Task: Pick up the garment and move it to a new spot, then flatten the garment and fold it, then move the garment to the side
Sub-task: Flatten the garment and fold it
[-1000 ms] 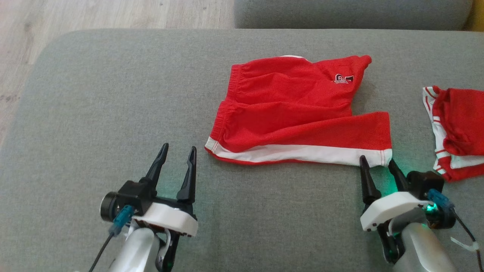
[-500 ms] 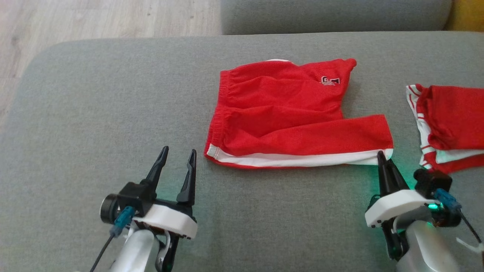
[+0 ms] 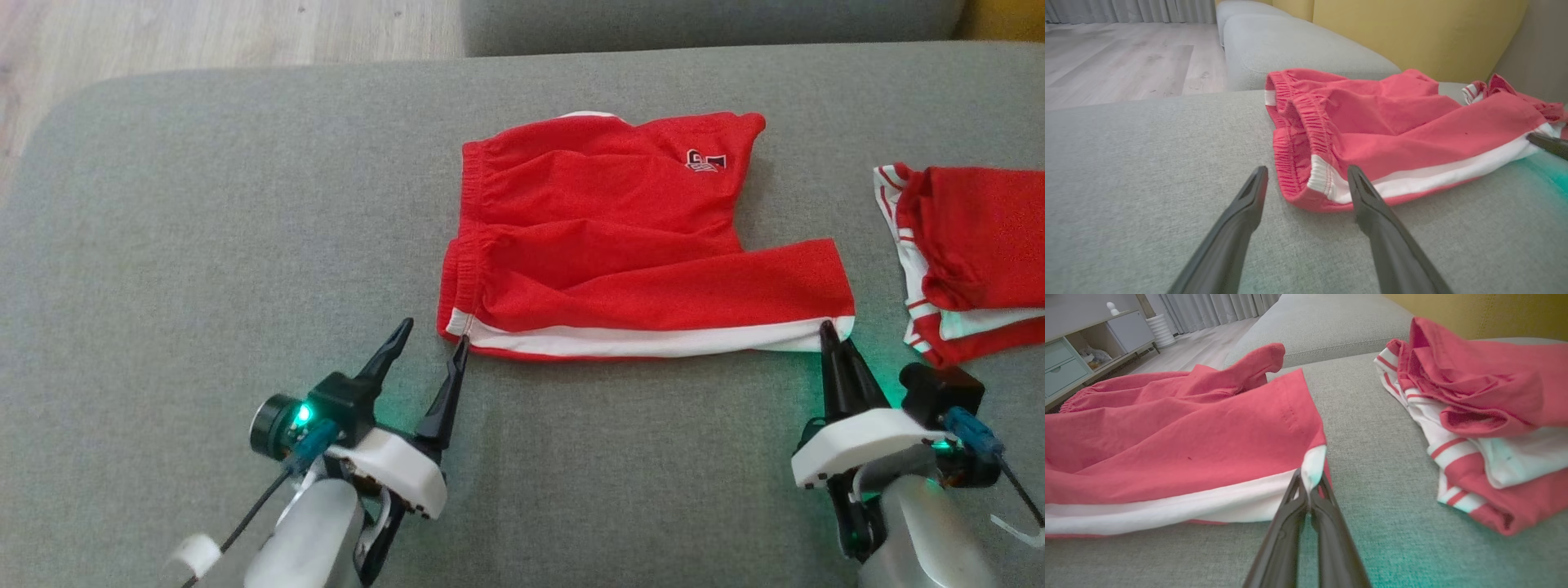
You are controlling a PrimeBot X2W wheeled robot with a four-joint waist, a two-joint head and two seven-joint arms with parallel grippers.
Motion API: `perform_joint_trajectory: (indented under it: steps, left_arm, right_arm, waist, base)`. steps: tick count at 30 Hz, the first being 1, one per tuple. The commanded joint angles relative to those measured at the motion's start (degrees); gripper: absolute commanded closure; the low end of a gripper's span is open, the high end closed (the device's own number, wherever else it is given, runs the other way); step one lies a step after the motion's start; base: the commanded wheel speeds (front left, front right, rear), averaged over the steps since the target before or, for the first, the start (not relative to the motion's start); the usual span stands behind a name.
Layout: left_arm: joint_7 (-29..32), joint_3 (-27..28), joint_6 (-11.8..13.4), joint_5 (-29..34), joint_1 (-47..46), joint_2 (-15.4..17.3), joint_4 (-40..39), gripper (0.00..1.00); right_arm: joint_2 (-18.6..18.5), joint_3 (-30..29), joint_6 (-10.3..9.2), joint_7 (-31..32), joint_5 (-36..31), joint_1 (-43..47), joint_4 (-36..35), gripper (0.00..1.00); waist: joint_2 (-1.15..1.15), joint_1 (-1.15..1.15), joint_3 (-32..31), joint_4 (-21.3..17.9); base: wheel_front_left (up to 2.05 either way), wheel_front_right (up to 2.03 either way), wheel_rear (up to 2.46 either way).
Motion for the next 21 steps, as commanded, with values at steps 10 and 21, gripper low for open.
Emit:
perform_joint_trajectory:
  steps: [10,21]
  left_arm:
    - [2.8,-5.4,-0.3,-2.8,-9.0,3.0,4.0,0.00]
    - [2.6,-11.4,-0.3,-7.4,-12.8,4.8,6.5,1.00]
  right_arm:
    - [-0.2,2.3,-0.04,-0.3,-0.1,-2.4,-2.4,1.00]
    - [-0.2,3.2,-0.04,-0.5,0.0,-3.1,-1.9,1.00]
  waist:
    - [0.00,0.00,2.2,-1.1]
    - [0.00,0.00,2.7,-2.1]
  base:
    - [0.00,0.00,0.00]
    - [0.00,0.00,0.00]
